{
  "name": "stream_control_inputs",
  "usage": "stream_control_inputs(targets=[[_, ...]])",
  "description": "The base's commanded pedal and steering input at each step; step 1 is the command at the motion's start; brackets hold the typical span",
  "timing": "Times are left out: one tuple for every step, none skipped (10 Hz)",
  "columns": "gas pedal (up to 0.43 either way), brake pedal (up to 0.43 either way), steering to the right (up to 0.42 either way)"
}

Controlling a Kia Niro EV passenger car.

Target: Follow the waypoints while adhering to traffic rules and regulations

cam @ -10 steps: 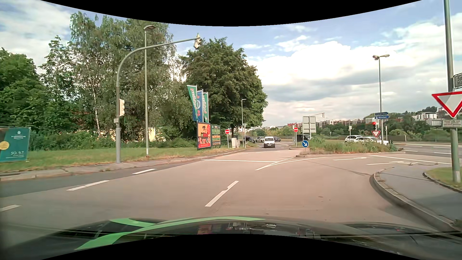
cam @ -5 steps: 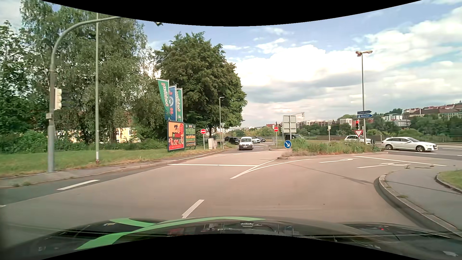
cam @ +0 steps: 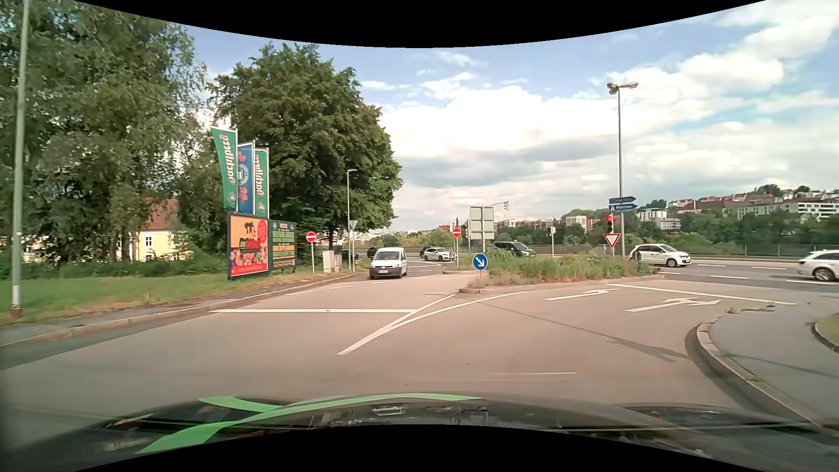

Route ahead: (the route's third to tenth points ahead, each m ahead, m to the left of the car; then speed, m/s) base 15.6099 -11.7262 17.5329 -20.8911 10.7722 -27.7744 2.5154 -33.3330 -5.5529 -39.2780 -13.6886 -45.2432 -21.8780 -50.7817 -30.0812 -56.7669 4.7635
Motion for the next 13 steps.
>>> stream_control_inputs(targets=[[0.0, 0.0, 0.222], [0.0, 0.0, 0.225], [0.0, 0.0, 0.23], [0.0, 0.0, 0.234], [0.0, 0.0, 0.243], [0.0, 0.0, 0.252], [0.0, 0.0, 0.263], [0.0, 0.012, 0.267], [0.0, 0.037, 0.271], [0.0, 0.116, 0.272], [0.0, 0.159, 0.272], [0.0, 0.152, 0.271], [0.0, 0.183, 0.272]])
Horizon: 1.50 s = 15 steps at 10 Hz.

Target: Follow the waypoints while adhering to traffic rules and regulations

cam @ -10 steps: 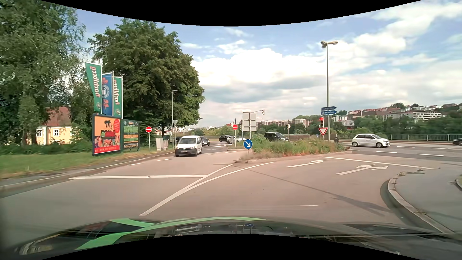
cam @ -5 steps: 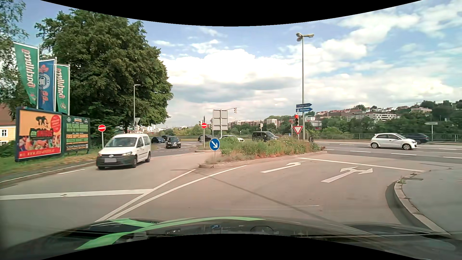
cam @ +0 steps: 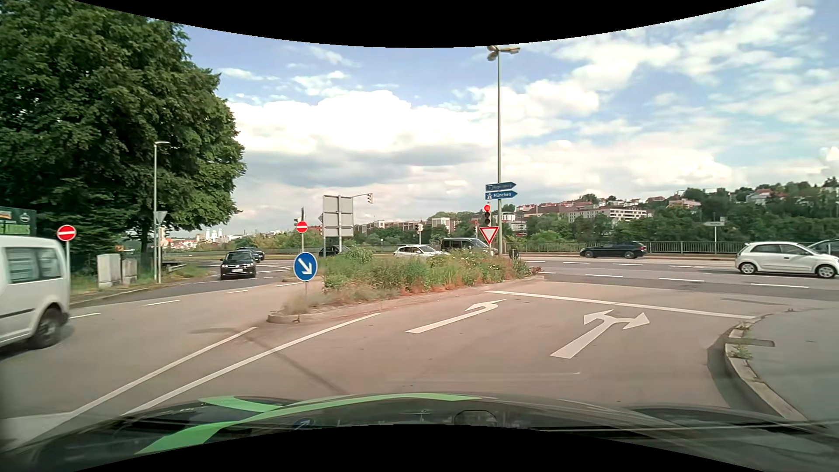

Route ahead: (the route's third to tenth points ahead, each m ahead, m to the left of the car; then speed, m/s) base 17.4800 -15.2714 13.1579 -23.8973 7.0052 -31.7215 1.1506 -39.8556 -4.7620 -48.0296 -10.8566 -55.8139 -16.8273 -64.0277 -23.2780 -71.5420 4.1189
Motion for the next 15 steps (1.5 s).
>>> stream_control_inputs(targets=[[0.0, 0.195, 0.272], [0.0, 0.195, 0.272], [0.0, 0.195, 0.272], [0.0, 0.201, 0.273], [0.0, 0.207, 0.274], [0.0, 0.213, 0.274], [0.0, 0.226, 0.274], [0.0, 0.232, 0.274], [0.0, 0.232, 0.275], [0.0, 0.232, 0.275], [0.0, 0.232, 0.275], [0.0, 0.22, 0.275], [0.0, 0.195, 0.275], [0.0, 0.189, 0.275], [0.0, 0.195, 0.275]])
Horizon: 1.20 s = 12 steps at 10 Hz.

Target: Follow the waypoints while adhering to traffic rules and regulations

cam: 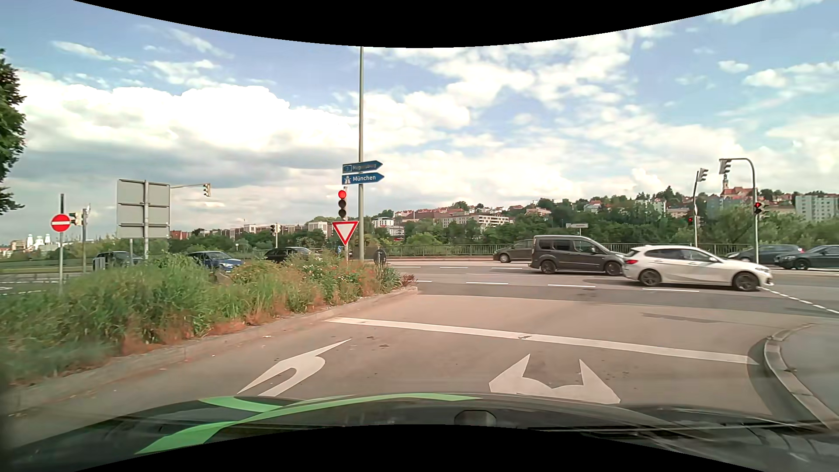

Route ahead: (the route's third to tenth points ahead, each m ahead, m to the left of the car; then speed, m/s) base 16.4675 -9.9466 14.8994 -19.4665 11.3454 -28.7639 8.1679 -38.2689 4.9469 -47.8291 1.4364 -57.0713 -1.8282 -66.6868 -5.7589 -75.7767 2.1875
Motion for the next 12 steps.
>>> stream_control_inputs(targets=[[0.0, 0.195, 0.275], [0.0, 0.195, 0.274], [0.0, 0.195, 0.275], [0.0, 0.195, 0.275], [0.0, 0.189, 0.275], [0.0, 0.165, 0.275], [0.0, 0.146, 0.275], [0.0, 0.104, 0.275], [0.0, 0.091, 0.275], [0.0, 0.079, 0.275], [0.0, 0.073, 0.275], [0.0, 0.055, 0.275]])
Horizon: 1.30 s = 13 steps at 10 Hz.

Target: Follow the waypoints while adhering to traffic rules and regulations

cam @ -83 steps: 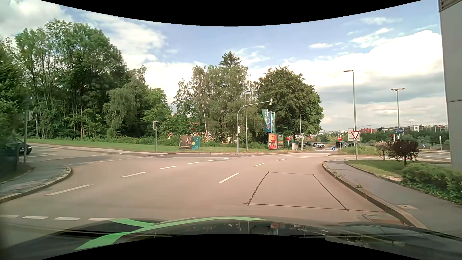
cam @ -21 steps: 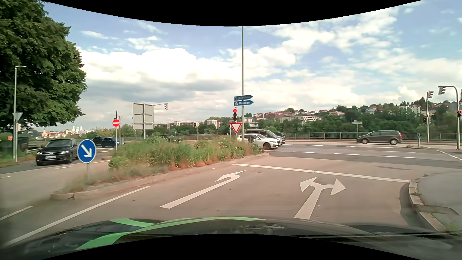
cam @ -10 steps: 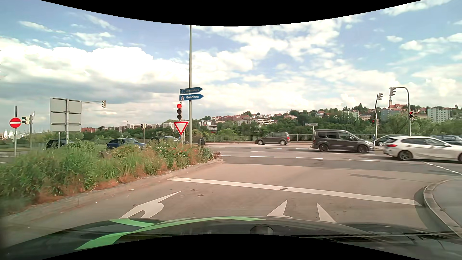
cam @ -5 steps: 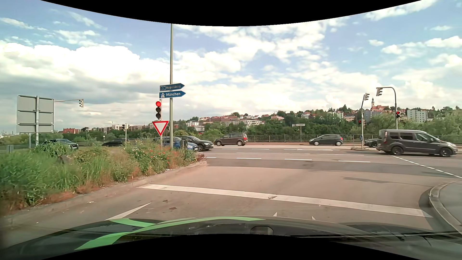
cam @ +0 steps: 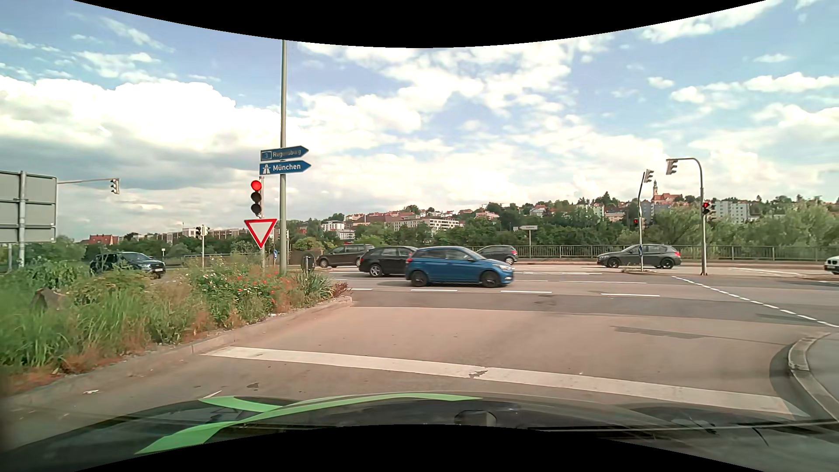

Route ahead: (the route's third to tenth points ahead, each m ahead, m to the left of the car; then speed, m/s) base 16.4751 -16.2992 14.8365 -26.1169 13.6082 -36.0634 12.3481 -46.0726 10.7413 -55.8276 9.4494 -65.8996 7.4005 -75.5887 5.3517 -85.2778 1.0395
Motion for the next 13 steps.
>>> stream_control_inputs(targets=[[0.0, 0.037, 0.275], [0.0, 0.03, 0.275], [0.0, 0.03, 0.275], [0.0, 0.03, 0.275], [0.0, 0.055, 0.274], [0.0, 0.116, 0.273], [0.0, 0.159, 0.273], [0.0, 0.207, 0.273], [0.0, 0.25, 0.273], [0.0, 0.274, 0.273], [0.0, 0.274, 0.274], [0.0, 0.274, 0.274], [0.0, 0.262, 0.274]])
